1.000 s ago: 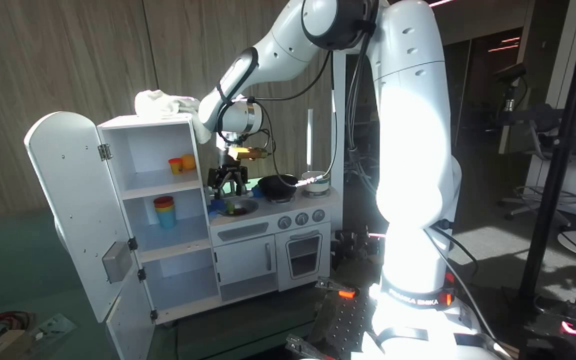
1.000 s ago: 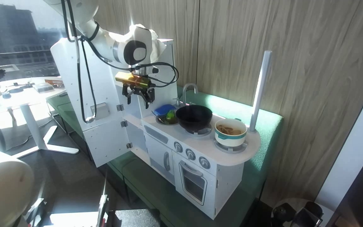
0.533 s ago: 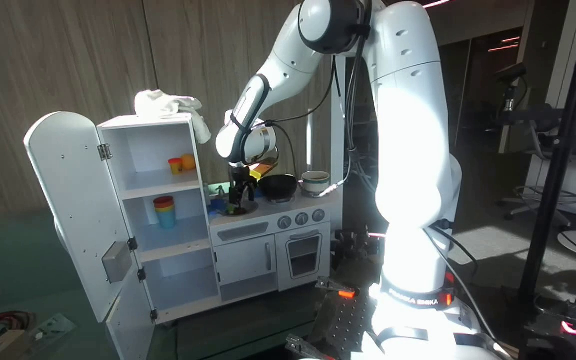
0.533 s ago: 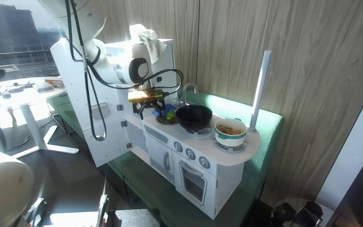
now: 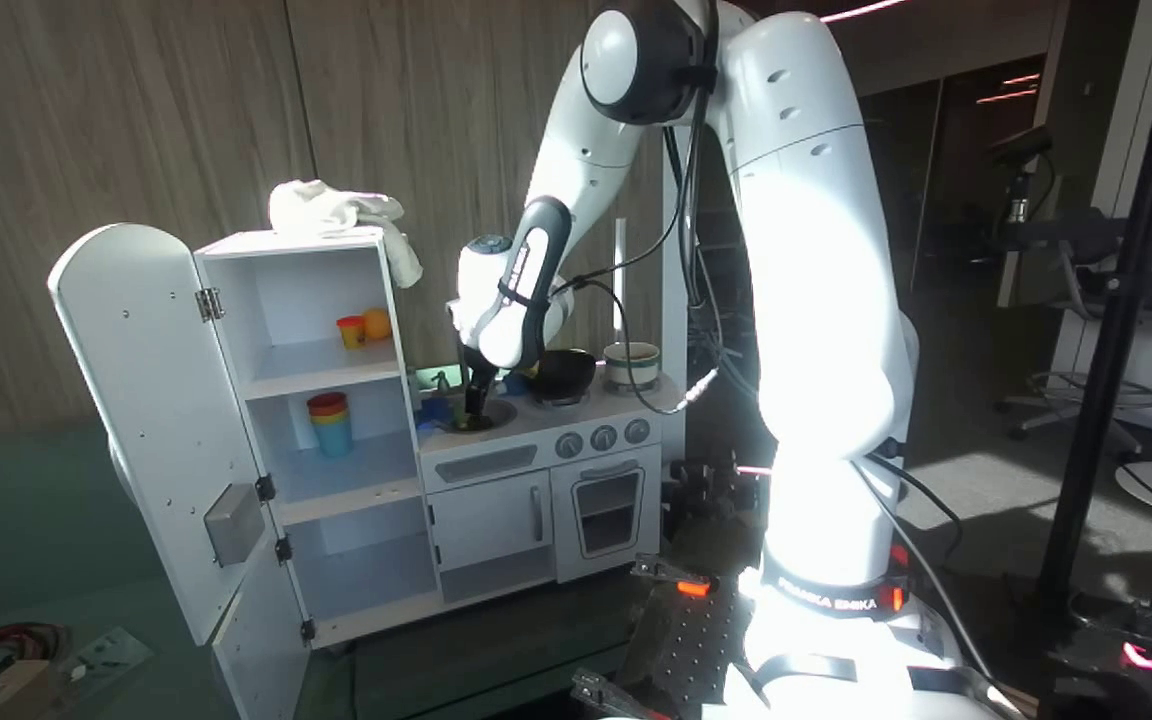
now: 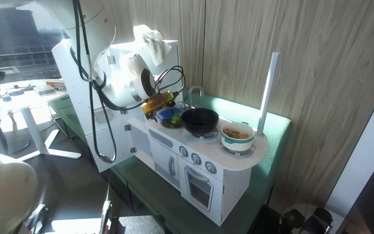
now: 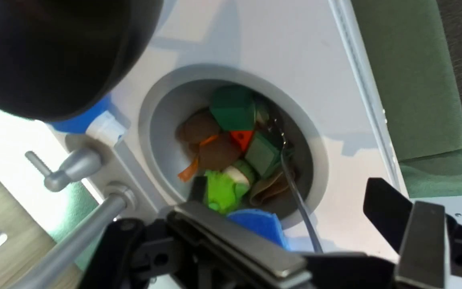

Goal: Use the ladle to stir the contents in the white pot.

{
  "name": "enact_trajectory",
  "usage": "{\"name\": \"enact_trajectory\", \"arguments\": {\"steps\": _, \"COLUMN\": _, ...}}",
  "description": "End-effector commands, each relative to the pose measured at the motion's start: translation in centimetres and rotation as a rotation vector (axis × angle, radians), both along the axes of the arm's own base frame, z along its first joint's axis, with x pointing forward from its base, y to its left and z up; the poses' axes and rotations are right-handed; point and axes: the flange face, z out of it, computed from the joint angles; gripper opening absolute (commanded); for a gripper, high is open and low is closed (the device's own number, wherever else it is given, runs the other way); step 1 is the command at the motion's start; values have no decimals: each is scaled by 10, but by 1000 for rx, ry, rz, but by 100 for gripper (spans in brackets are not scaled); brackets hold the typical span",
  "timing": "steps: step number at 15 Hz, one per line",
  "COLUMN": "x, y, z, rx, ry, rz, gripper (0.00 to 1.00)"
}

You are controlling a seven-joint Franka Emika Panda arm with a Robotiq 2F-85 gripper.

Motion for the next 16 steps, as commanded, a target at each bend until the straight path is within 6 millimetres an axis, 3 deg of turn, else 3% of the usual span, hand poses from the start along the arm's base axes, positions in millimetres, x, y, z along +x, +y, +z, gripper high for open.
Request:
{"name": "enact_trajectory", "arguments": {"steps": 1, "x": 14, "y": 2, "z": 17, "rx": -71, "ry": -149, "rz": 98, "gripper": 100}}
{"name": "enact_trajectory", "arguments": {"steps": 4, "x": 24, "y": 4, "z": 23, "rx": -75, "ry": -247, "rz": 130, "gripper": 100}}
{"name": "enact_trajectory", "arguments": {"steps": 9, "x": 23, "y": 21, "z": -7, "rx": 5, "ry": -215, "rz": 88, "gripper": 100}}
{"name": "enact_trajectory", "arguments": {"steps": 16, "x": 38, "y": 37, "z": -31, "rx": 38, "ry": -193, "rz": 99, "gripper": 100}}
